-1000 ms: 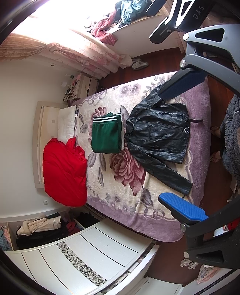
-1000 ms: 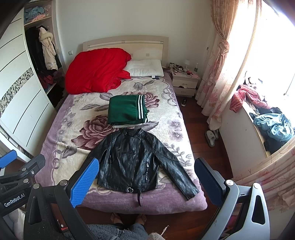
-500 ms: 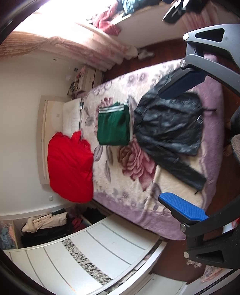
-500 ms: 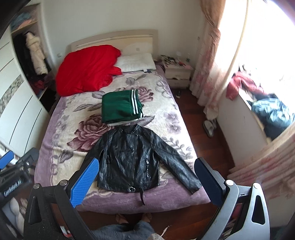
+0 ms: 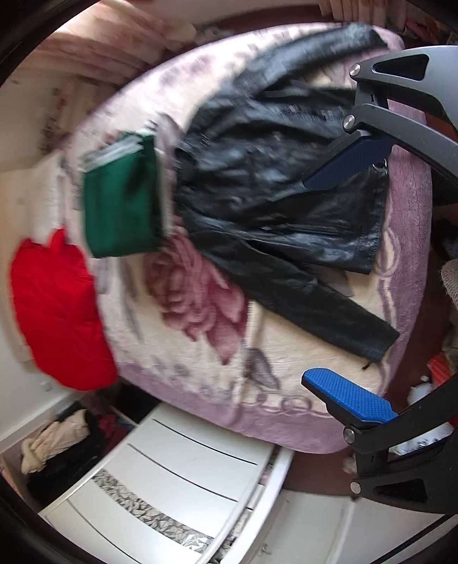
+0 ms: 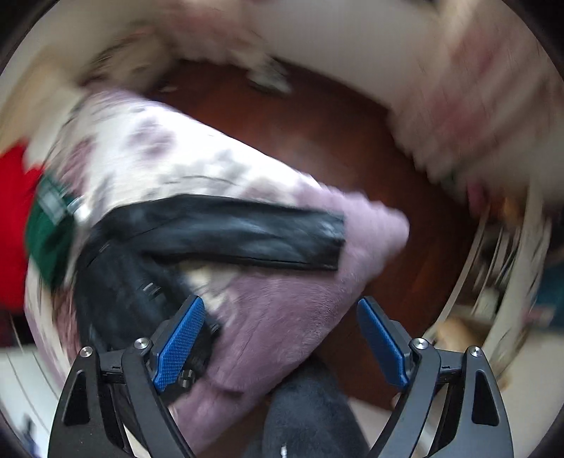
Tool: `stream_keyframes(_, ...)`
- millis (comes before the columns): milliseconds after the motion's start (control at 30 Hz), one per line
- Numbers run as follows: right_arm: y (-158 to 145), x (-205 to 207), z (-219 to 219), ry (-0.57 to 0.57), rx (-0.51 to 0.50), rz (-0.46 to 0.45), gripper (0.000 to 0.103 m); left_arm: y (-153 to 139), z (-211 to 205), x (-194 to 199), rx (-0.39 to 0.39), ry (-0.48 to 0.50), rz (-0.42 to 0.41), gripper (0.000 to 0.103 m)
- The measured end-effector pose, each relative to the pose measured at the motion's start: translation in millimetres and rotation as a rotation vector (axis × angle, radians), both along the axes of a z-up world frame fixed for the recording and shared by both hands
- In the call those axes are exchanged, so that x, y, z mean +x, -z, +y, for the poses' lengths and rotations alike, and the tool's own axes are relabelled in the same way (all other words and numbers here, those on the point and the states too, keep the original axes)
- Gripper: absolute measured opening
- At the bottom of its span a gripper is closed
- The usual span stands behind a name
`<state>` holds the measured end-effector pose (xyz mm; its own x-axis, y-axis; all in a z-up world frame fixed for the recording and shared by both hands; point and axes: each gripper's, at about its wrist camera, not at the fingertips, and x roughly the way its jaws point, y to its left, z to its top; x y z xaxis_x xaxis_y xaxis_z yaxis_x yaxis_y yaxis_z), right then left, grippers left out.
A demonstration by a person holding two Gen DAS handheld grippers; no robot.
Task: Fold large clothes
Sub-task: 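Grasp the jacket's sleeve cuff with the right gripper and lift it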
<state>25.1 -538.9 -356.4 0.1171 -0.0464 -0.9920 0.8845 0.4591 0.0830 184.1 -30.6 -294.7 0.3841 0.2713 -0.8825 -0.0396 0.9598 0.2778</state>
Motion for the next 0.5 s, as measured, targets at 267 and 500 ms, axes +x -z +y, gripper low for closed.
stream_keyframes(267, 244, -60, -108, 0.331, 0.247, -0.053, 0.090, 119, -17, 31, 0.042, -0.107, 0.184, 0.103)
stream_keyframes(500, 309, -62, -98, 0.463, 0.298, -0.164, 0.090, 176, -36, 42, 0.072, -0.099, 0.239, 0.103)
